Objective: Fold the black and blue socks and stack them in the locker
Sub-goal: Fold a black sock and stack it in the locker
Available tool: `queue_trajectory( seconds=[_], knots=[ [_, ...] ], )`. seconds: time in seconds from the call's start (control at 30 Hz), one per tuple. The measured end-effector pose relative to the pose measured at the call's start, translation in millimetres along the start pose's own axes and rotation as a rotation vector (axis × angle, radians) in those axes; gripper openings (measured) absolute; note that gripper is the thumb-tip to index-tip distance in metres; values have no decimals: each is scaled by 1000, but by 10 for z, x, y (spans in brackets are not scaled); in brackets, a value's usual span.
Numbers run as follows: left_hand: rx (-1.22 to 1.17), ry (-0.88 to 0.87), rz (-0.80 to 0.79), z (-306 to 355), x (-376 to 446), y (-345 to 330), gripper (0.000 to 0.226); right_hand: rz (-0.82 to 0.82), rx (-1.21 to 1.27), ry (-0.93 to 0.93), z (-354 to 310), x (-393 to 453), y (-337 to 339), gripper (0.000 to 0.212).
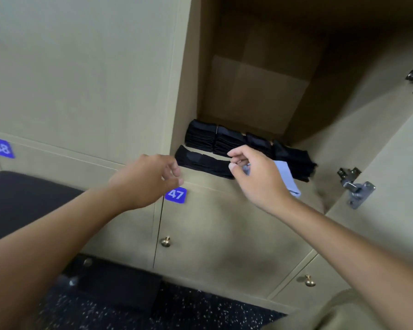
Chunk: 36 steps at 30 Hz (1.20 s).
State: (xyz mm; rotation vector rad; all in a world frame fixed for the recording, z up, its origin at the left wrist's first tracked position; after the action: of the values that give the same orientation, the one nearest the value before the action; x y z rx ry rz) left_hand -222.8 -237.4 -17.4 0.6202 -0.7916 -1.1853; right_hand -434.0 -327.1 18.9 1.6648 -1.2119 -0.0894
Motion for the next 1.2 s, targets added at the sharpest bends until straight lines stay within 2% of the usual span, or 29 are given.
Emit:
queue_trajectory(
  seconds=[0.23,0.5,0.8,1.03,1.2],
  knots=[
    [49,85,-5,-219,-169,167,14,-204,0,75,-180,-192,-414,18],
    [135,185,3,-518,-366,409,16,-370,115,110,-480,-160,-740,19],
    [325,369,40,-1114,-972,1082,17,-503,201,219,-1207,-136,-1222,17],
    [433,565,-54,-1732,-1718,1619,20,-583,230,314,-1733,-259,-1594,16],
    [389,686,-252,-1947,-2111,1659,34,-631,235,352,-1868,-344,-1760,17]
  ],
)
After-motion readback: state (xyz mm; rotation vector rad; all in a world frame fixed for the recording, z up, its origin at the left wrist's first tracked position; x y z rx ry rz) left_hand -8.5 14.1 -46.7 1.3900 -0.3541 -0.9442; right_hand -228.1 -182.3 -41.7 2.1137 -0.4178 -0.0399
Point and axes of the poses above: each hand's wrist, its own x-axis towards the middle knuckle, its own y-axis out of the back of the hand, z = x × y, the point moved 7 cm from there along x, towards the middle knuckle
